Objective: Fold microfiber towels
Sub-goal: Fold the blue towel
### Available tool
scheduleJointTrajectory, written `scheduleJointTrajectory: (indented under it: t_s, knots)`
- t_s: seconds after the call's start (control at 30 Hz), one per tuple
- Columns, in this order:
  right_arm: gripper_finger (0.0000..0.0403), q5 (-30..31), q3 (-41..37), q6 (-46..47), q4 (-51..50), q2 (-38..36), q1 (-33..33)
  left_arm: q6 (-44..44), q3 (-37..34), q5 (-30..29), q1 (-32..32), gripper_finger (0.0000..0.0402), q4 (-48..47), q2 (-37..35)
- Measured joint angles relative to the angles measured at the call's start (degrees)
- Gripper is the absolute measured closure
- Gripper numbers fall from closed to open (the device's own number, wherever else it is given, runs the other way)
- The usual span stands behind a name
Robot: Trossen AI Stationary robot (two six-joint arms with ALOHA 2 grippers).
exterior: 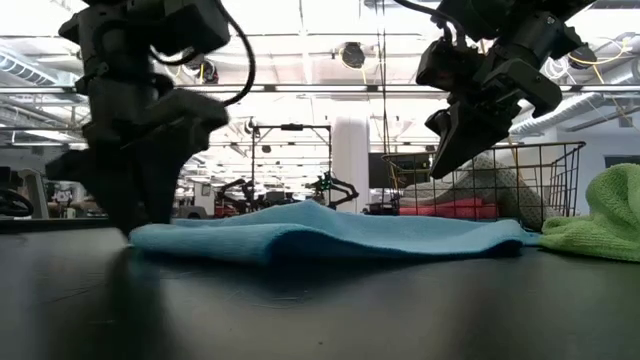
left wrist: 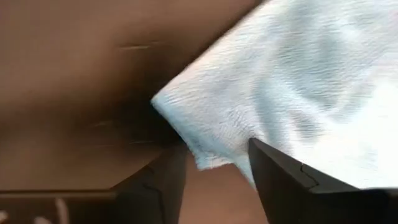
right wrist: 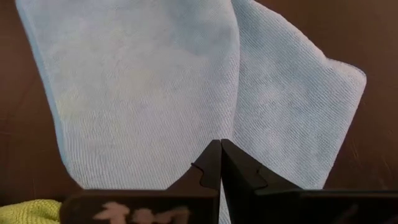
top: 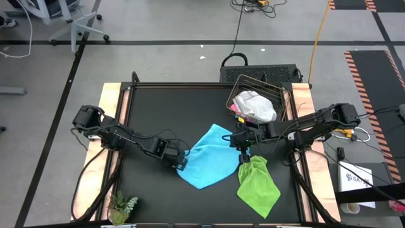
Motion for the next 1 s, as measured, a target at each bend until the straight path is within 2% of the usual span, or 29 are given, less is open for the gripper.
scheduleJointTrajectory:
  t_s: [0.13,0.33,0.57,0.7,0.87,1.0]
  knots:
    - [0.0403,0.0,-0.02,0.09,0.03,0.0,0.0,2.02,0.02,-1.13,-0.04,0.0287,4.75,0.0]
    - [0.0403,0.0,-0.02,0.15,0.02,0.0,0.0,4.55,0.04,-1.78,0.0,0.0388,4.72,-0.16]
    - [0.0403,0.0,-0.02,0.17,0.12,0.0,0.0,5.75,0.04,-2.77,0.51,0.0397,1.98,-3.62]
    - [0.0403,0.0,-0.04,0.17,0.73,0.0,0.0,5.73,0.07,-5.03,0.76,0.0398,0.74,-8.26]
    - [0.0403,0.0,-0.07,0.17,2.16,0.0,0.0,6.42,0.07,-13.27,0.76,0.0399,0.83,-16.88]
    - [0.0403,-0.07,-0.07,0.2,2.91,0.0,0.0,12.32,0.02,-24.06,0.74,0.04,6.4,-25.76]
